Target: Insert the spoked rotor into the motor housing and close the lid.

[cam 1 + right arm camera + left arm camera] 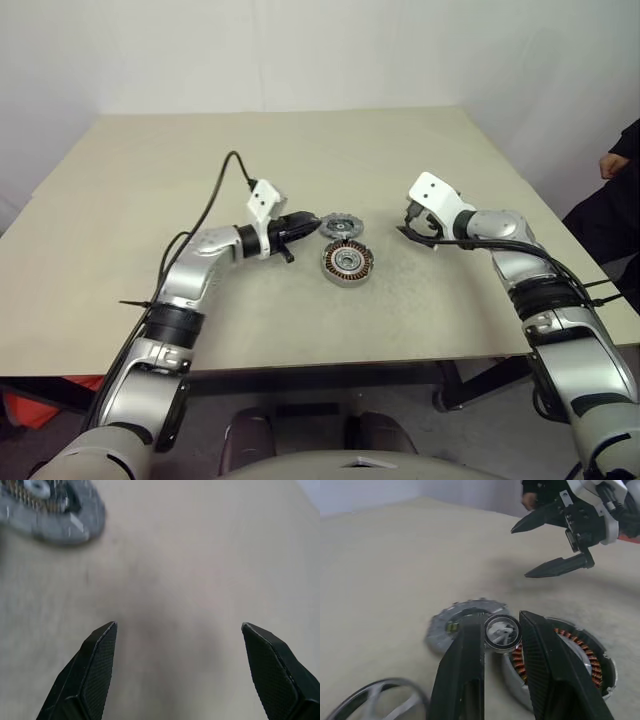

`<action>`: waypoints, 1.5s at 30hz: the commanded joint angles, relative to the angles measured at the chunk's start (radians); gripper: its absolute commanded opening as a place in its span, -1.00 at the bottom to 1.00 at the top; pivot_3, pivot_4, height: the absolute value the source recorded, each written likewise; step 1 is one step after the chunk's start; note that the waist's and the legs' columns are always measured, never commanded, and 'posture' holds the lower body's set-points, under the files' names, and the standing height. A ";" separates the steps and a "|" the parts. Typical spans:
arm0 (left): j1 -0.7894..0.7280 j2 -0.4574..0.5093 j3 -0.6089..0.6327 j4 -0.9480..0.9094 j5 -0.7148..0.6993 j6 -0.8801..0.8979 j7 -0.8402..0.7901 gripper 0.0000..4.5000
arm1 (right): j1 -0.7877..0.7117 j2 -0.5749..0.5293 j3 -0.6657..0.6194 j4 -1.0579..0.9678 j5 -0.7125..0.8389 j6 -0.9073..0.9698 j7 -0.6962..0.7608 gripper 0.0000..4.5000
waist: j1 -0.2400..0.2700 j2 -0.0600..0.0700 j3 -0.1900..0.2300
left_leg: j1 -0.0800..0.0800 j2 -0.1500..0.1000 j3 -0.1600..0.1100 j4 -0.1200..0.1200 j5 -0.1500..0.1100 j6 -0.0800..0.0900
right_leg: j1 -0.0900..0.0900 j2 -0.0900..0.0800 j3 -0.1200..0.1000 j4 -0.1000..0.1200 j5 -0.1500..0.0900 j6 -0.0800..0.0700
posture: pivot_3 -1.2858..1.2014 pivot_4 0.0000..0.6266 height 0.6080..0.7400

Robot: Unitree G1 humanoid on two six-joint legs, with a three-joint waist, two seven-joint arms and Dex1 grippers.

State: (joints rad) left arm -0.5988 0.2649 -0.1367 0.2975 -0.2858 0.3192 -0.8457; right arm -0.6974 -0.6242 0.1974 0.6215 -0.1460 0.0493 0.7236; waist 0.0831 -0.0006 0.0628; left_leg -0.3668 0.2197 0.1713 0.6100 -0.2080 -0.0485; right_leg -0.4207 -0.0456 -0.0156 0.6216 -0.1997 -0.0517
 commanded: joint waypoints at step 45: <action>-0.146 -0.144 -0.103 0.359 0.195 -0.195 -0.139 -0.69 | 0.218 -0.100 -0.077 -0.487 0.107 0.141 0.159 1.00 | 0.017 0.000 0.000 | 0.000 -0.012 0.000 -0.005 0.003 0.011 | 0.001 -0.012 -0.001 0.000 0.000 0.001 | 0.03 -1.00 1.00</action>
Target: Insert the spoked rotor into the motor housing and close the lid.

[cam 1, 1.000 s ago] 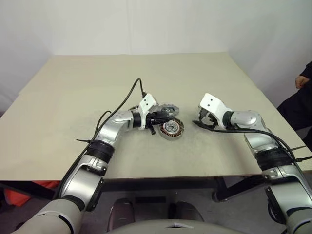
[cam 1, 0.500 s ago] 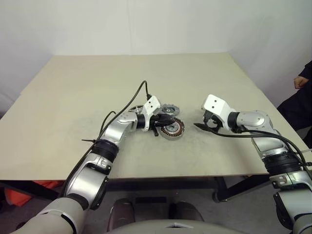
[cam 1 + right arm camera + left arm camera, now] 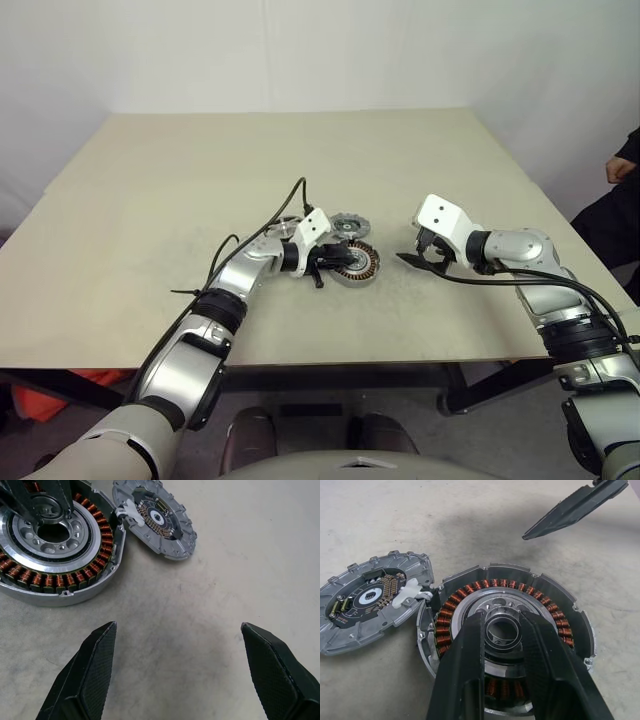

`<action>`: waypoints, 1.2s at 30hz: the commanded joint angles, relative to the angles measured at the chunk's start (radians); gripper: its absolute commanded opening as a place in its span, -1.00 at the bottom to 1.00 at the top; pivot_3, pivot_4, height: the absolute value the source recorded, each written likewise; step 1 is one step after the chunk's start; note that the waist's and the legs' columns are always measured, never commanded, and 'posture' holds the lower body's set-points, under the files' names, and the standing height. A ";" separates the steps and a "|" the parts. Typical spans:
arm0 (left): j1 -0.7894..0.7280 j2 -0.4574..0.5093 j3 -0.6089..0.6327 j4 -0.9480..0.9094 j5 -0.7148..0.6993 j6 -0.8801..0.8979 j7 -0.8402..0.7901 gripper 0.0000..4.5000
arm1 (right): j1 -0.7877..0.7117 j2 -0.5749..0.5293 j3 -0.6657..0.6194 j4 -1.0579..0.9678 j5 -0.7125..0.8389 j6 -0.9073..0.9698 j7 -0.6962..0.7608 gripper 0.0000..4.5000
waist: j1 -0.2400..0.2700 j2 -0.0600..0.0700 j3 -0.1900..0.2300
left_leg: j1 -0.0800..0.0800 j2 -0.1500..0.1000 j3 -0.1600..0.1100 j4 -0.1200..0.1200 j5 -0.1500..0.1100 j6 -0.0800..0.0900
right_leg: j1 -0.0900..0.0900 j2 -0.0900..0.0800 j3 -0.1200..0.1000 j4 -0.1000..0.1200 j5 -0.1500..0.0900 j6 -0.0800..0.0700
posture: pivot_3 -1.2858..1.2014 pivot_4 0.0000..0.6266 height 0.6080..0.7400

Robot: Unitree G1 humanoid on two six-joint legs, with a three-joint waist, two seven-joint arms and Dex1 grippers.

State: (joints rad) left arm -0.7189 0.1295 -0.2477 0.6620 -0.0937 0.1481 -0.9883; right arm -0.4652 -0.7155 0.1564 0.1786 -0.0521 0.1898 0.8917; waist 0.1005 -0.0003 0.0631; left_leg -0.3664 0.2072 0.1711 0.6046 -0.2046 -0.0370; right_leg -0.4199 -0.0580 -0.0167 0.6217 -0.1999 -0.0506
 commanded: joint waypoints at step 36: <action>0.090 0.084 0.249 -0.359 -0.154 0.106 0.178 0.37 | -0.081 0.066 -0.011 -0.162 0.088 0.016 0.024 1.00 | -0.005 0.000 0.000 | 0.001 0.001 0.000 -0.004 0.002 0.001 | 0.000 0.000 -0.002 0.000 0.000 0.001 | 0.03 -1.00 1.00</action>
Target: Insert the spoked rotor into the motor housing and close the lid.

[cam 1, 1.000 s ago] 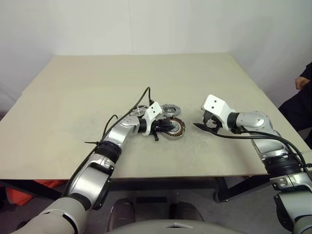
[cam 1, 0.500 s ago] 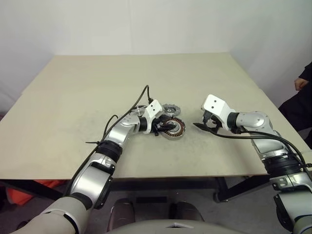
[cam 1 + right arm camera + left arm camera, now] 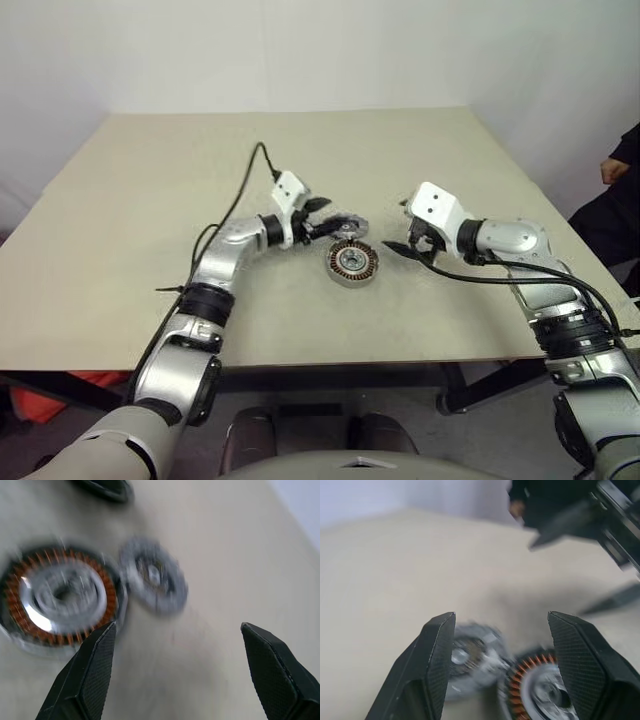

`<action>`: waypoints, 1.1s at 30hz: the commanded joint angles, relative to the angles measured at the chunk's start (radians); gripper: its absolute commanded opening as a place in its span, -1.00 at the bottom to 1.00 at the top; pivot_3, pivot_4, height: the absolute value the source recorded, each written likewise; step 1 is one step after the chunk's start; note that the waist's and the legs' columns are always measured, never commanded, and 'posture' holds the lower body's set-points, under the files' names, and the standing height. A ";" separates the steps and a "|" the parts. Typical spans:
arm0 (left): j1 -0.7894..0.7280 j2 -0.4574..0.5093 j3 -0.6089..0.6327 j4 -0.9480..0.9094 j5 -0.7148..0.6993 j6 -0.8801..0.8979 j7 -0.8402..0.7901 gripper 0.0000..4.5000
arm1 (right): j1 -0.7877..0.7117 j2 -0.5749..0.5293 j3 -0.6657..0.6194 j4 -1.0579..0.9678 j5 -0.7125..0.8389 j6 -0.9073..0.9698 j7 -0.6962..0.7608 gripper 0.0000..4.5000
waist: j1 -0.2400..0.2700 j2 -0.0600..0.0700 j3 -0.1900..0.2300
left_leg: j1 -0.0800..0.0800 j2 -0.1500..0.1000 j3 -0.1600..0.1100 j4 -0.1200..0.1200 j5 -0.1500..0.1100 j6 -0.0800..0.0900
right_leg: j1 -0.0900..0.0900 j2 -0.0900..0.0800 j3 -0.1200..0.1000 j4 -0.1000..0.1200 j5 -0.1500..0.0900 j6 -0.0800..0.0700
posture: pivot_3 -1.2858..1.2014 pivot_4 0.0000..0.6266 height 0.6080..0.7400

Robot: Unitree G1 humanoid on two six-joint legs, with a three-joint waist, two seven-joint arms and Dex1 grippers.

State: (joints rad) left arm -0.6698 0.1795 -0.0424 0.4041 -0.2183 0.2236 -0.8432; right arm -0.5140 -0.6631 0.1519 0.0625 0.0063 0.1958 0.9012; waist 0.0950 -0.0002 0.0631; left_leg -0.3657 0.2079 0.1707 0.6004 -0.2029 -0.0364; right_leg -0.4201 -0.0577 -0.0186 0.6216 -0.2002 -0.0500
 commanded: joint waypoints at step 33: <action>0.390 0.140 0.136 -0.422 -0.094 0.128 0.244 0.37 | -0.026 0.176 0.061 0.107 0.075 0.161 0.015 1.00 | 0.000 0.000 0.000 | 0.000 0.000 -0.001 -0.002 0.001 -0.001 | 0.000 0.000 -0.002 -0.003 0.000 0.001 | 0.03 -1.00 1.00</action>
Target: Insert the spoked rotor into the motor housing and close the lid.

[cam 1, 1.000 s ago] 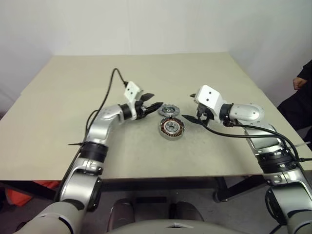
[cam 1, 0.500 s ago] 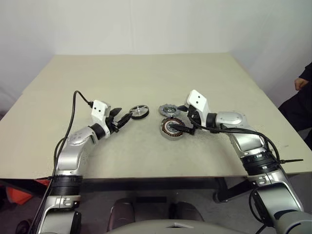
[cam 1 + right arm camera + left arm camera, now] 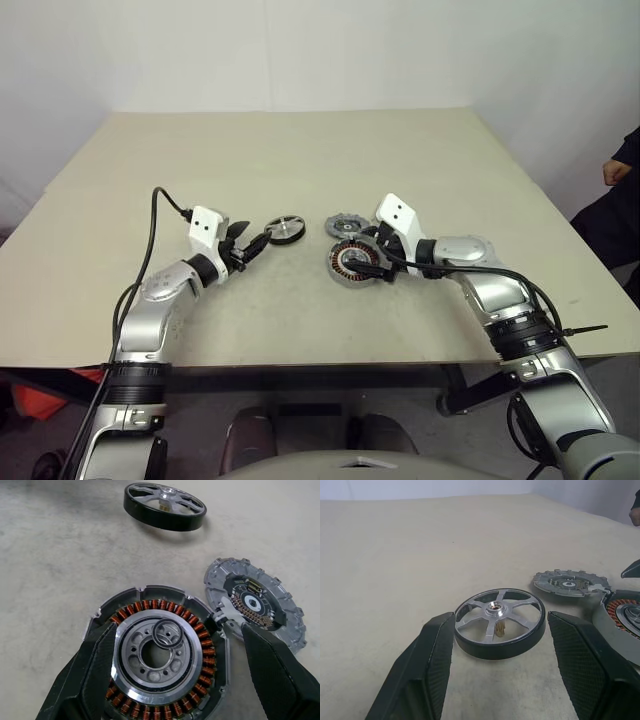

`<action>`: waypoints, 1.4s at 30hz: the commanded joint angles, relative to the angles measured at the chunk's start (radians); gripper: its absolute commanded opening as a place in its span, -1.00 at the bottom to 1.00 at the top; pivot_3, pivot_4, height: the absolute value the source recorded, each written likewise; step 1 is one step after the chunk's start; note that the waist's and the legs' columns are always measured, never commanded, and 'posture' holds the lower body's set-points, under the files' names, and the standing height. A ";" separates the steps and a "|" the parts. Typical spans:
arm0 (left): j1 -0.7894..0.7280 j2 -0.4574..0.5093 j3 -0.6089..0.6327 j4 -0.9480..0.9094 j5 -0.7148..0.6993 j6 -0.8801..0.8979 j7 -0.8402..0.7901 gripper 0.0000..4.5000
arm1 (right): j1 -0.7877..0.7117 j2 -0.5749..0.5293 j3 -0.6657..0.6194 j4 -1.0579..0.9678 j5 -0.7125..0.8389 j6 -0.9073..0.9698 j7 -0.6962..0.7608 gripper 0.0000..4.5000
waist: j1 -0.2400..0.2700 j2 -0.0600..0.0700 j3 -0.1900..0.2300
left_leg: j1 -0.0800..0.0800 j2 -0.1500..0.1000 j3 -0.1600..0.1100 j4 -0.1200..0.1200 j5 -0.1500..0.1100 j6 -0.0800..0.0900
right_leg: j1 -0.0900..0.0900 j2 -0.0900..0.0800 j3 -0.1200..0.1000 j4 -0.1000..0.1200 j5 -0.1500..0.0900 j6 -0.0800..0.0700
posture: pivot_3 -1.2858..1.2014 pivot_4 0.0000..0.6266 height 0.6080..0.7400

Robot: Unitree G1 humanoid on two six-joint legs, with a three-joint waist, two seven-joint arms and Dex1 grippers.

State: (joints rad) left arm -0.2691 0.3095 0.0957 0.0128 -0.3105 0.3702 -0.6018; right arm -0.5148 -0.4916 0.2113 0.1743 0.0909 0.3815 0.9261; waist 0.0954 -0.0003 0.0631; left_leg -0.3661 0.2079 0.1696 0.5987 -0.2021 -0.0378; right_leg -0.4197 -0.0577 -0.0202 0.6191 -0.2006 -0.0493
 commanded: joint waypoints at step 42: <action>0.000 0.038 -0.005 -0.019 0.005 -0.031 0.023 0.39 | 0.002 0.016 0.027 0.053 -0.038 -0.045 -0.007 -0.68 | 0.000 -0.001 0.000 | 0.005 0.000 0.000 0.000 0.001 0.000 | 0.005 0.000 0.000 0.001 0.000 0.000 | 0.03 -1.00 1.00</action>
State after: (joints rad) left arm -0.2603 0.3371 0.0871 0.0195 -0.3061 0.3570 -0.5800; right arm -0.5093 -0.4657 0.2480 0.2236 0.0565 0.3360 0.9200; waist 0.0952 -0.0009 0.0628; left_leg -0.3608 0.2079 0.1695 0.5987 -0.2012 -0.0380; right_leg -0.4144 -0.0579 -0.0204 0.6198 -0.2007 -0.0491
